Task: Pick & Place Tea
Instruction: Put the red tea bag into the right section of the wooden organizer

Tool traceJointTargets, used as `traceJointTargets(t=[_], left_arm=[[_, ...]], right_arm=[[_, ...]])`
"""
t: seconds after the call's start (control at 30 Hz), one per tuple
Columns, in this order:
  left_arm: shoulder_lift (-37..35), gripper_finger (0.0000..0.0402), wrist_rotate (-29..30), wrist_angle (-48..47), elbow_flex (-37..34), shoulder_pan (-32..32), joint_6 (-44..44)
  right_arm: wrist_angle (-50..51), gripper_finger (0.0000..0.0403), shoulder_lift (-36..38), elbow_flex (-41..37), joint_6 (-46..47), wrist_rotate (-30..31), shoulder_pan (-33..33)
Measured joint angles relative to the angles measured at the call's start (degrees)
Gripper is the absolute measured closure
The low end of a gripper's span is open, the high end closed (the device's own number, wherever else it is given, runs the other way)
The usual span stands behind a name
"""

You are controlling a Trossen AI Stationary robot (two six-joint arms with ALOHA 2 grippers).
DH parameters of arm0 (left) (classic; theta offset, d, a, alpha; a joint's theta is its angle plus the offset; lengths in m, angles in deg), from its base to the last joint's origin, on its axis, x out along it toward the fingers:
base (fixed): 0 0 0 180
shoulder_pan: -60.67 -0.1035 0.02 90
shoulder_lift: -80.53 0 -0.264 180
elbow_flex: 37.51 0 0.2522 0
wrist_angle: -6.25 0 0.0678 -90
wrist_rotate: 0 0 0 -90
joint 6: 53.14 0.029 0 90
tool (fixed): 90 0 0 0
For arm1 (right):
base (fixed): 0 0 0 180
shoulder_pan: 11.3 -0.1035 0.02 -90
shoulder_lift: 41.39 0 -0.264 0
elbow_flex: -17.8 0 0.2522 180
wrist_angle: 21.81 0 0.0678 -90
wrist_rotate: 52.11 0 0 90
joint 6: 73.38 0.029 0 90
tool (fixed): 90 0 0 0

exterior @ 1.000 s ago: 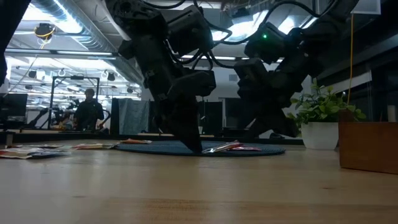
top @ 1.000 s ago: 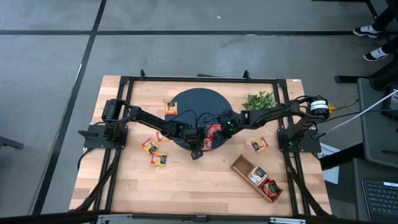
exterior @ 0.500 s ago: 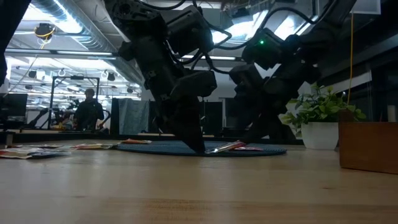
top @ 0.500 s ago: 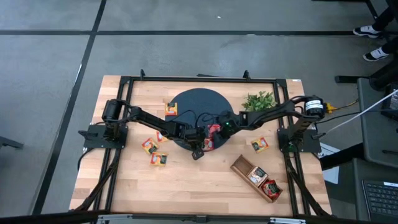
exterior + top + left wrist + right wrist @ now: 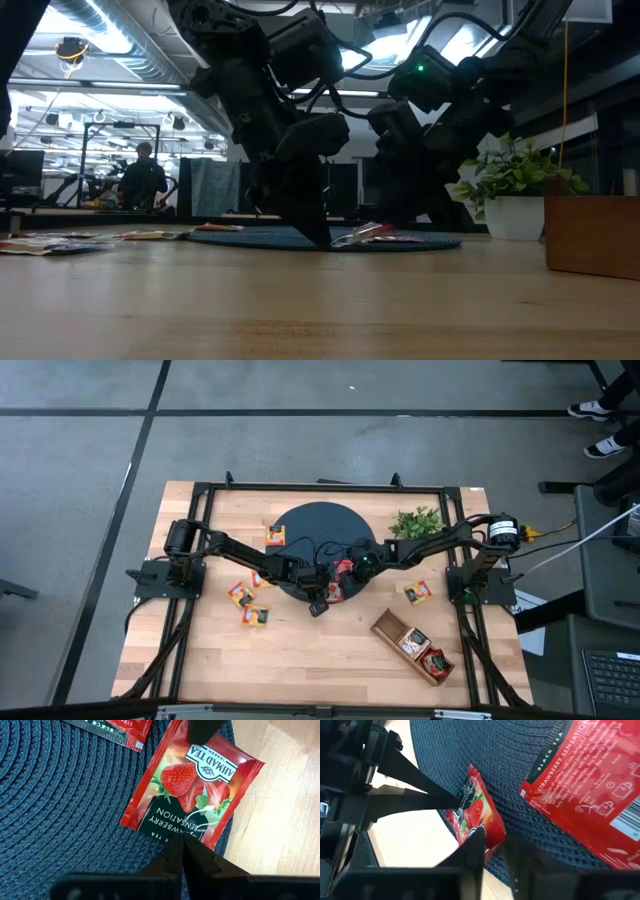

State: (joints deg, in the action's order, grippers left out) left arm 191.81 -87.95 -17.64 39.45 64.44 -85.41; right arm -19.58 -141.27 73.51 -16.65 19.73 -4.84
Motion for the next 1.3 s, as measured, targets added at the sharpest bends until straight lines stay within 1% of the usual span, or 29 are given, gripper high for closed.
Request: traceJointTargets(t=[0.1, 0.13, 0.3, 0.47, 0.57, 0.7, 0.77, 0.93, 1.13, 1.3], left_arm=[[-0.49, 0.0399, 0.22, -0.16, -0.04, 0.00, 0.00], [-0.64, 0.0397, 0.40, -0.30, -0.04, 0.00, 0.00], [-3.89, 0.0395, 0.33, -3.94, -0.24, 0.00, 0.00], [-10.40, 0.0398, 0.28, -10.96, -0.13, 0.35, -0.16], [-14.73, 0.0396, 2.32, -14.04, -0.07, 0.44, -0.11], [-21.16, 0.0394, 6.93, -18.90, -0.09, -0.42, -1.29], [-24.91, 0.0396, 7.31, -17.88, -0.85, -1.29, -1.57], [-36.50, 0.0398, 6.94, -11.37, -7.92, -4.37, -6.01], [-51.17, 0.0399, 6.93, -7.16, -18.10, -7.10, -12.67], [-61.33, 0.0397, 6.83, -5.01, -23.46, -8.05, -13.43]], right_arm=[[-0.28, 0.0389, 0.00, 0.00, -0.92, 0.00, -0.01], [-0.35, 0.0394, 0.00, 0.00, -1.58, 0.00, -0.02], [-0.74, 0.0396, 0.02, 0.00, -1.99, 0.03, 0.02], [-1.20, 0.0398, 0.18, 0.02, -3.01, 0.03, 0.00], [-1.10, 0.0399, 0.20, 0.53, -3.64, 0.03, 0.02], [-1.08, 0.0400, 0.20, 2.72, -5.89, 0.03, 0.04], [-1.00, 0.0400, 0.20, 4.34, -6.76, 0.03, 0.06], [-0.46, 0.0401, 0.22, 9.54, -10.60, 0.40, 0.07], [0.20, 0.0401, 0.24, 16.18, -14.00, 1.12, 0.07], [0.96, 0.0402, 0.24, 22.12, -16.61, 3.09, 0.43]])
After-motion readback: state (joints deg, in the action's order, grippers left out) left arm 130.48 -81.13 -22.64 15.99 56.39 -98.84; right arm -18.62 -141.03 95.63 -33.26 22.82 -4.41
